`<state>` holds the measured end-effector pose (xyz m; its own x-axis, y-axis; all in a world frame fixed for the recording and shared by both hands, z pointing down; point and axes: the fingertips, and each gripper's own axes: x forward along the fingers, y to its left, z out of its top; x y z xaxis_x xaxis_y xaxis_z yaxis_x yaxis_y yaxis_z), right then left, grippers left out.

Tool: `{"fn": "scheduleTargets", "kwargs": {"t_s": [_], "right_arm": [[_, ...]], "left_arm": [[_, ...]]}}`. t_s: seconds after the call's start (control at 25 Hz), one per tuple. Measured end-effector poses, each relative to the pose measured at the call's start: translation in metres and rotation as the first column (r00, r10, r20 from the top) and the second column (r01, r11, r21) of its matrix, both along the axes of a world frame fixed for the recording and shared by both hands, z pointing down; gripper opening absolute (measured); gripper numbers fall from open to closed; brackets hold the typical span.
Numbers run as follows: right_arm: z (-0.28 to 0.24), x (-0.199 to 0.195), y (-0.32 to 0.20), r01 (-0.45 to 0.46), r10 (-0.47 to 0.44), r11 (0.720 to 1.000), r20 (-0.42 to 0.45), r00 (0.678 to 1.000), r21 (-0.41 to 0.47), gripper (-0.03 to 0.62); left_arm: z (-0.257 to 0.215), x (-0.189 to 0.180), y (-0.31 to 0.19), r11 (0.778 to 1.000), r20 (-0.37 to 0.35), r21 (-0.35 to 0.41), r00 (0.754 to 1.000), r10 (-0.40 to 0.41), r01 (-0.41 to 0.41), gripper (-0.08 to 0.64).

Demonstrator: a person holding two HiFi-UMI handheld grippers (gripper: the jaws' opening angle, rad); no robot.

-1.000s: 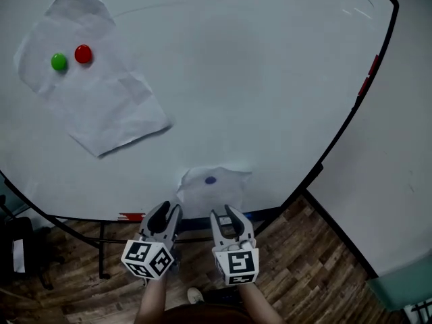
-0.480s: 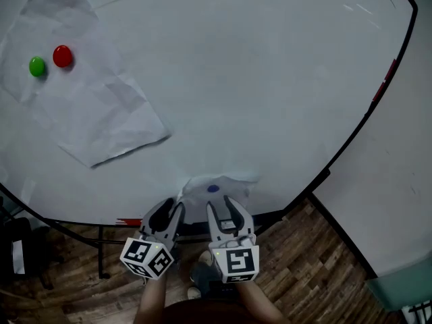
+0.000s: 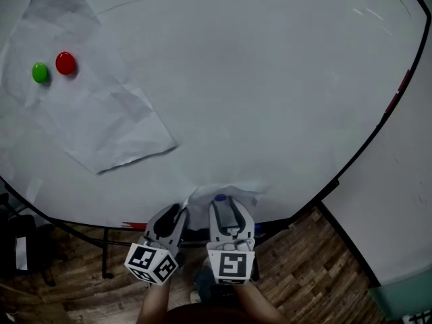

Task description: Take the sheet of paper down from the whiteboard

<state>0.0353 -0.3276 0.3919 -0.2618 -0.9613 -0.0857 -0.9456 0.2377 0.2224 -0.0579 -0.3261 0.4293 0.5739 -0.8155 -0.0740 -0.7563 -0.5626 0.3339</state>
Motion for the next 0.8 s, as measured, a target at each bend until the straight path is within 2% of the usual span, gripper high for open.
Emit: {"fn": "scheduleTargets", "kwargs": {"t_s": [0.24,0.52,0.68,0.8], "right_arm": [[0.001,-0.002,-0.008,-0.034,0.034,0.999,-0.035,0.999,0.002,0.146],[0.0,-0.002,-0.008,-0.041,0.045,0.998,-0.109,0.993,0.037,0.132],[0.002,-0.001,-0.009,-0.043,0.043,0.999,-0.118,0.992,0.008,0.135],[0.004,-0.002,-0.008,-0.028,0.025,0.999,-0.124,0.992,-0.02,0.135]], "left_arm": [[-0.002,0.004,-0.004,1.0,0.018,0.012,1.0,0.005,-0.006,0.11],[-0.006,0.014,-0.006,0.999,0.122,0.048,0.993,-0.009,0.004,0.082],[-0.005,0.017,-0.009,0.999,0.107,0.035,0.994,-0.005,0.001,0.035],[-0.004,0.017,-0.01,1.0,0.089,0.015,0.996,0.001,-0.003,0.025]]}}
